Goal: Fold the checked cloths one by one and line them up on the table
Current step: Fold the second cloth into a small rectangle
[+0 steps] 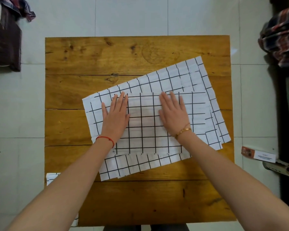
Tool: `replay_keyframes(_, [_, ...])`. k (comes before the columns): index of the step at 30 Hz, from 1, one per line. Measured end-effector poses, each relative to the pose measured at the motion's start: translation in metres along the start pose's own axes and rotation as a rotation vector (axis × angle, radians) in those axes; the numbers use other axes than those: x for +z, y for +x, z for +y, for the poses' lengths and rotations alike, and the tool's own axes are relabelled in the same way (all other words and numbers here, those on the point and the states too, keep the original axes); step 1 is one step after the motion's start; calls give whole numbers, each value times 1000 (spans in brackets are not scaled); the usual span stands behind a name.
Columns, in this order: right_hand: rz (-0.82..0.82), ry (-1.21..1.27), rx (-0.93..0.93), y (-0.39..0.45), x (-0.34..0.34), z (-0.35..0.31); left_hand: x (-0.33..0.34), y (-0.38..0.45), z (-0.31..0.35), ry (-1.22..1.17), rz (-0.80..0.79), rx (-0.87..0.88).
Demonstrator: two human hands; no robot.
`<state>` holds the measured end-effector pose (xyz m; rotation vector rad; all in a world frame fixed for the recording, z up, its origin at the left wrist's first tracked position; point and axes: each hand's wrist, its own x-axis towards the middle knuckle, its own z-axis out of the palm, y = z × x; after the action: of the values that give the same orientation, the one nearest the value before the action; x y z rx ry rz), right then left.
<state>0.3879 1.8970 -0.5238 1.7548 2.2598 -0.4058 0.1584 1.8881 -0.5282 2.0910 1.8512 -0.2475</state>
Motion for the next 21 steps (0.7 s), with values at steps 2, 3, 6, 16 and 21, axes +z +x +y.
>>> replay_keyframes(2, [23, 12, 106, -10, 0, 29, 0, 0, 0, 0, -5, -5])
replay_keyframes(3, [34, 30, 161, -15, 0, 43, 0, 0, 0, -2, -9, -6])
replay_keyframes(6, [62, 92, 315, -29, -1, 77, 0, 0, 1, 1, -7, 1])
replay_keyframes(16, [125, 188, 343, -30, -11, 83, -13, -9, 2, -268, 176, -41])
replay_keyframes(21, [185, 218, 165, -39, -9, 54, -12, -35, 1, -490, 276, -429])
